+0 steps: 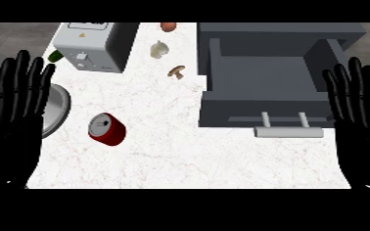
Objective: Pick up the can, place it into the drawer and close the drawer
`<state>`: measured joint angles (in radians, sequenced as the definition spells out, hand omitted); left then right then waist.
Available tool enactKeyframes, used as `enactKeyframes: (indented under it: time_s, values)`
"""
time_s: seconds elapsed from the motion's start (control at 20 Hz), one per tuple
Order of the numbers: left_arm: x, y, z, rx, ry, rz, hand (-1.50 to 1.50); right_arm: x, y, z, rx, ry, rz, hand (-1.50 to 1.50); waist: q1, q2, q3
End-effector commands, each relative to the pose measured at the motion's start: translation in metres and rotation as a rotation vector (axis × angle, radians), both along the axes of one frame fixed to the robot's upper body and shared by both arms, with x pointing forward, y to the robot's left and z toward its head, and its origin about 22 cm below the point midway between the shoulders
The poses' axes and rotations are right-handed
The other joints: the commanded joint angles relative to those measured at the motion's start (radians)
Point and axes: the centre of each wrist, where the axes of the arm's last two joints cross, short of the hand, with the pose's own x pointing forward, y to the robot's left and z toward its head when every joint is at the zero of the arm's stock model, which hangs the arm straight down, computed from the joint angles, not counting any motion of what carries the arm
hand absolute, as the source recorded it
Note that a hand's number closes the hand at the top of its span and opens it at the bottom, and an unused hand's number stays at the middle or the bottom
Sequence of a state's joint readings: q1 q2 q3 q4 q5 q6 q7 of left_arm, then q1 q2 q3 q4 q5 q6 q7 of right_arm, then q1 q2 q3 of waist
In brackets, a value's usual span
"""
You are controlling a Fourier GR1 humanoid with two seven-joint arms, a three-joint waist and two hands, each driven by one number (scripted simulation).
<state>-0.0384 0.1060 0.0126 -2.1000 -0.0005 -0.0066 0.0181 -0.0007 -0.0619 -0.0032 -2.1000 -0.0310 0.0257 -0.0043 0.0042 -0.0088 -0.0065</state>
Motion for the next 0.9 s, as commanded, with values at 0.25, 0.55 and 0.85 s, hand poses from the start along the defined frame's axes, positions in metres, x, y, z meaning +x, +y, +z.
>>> enactKeyframes:
  time_s: [0.25, 0.55, 0.85]
  values:
    - [-0.01, 0.001, 0.005, -0.021, -0.036, -0.575, -1.5, 0.003, -0.017, -0.003, -0.045, -0.044, -0.065, -1.5, 0.002, 0.009, 0.005]
    - [-0.013, 0.031, -0.026, 0.113, 0.375, -0.421, -1.5, -0.014, -0.018, -0.016, -0.037, 0.305, -0.145, -1.5, -0.005, 0.008, 0.006]
    - [-0.04, 0.058, 0.006, 0.121, 0.392, -0.431, -1.5, -0.028, -0.019, -0.033, -0.032, 0.33, -0.166, -1.5, -0.001, 0.007, 0.007]
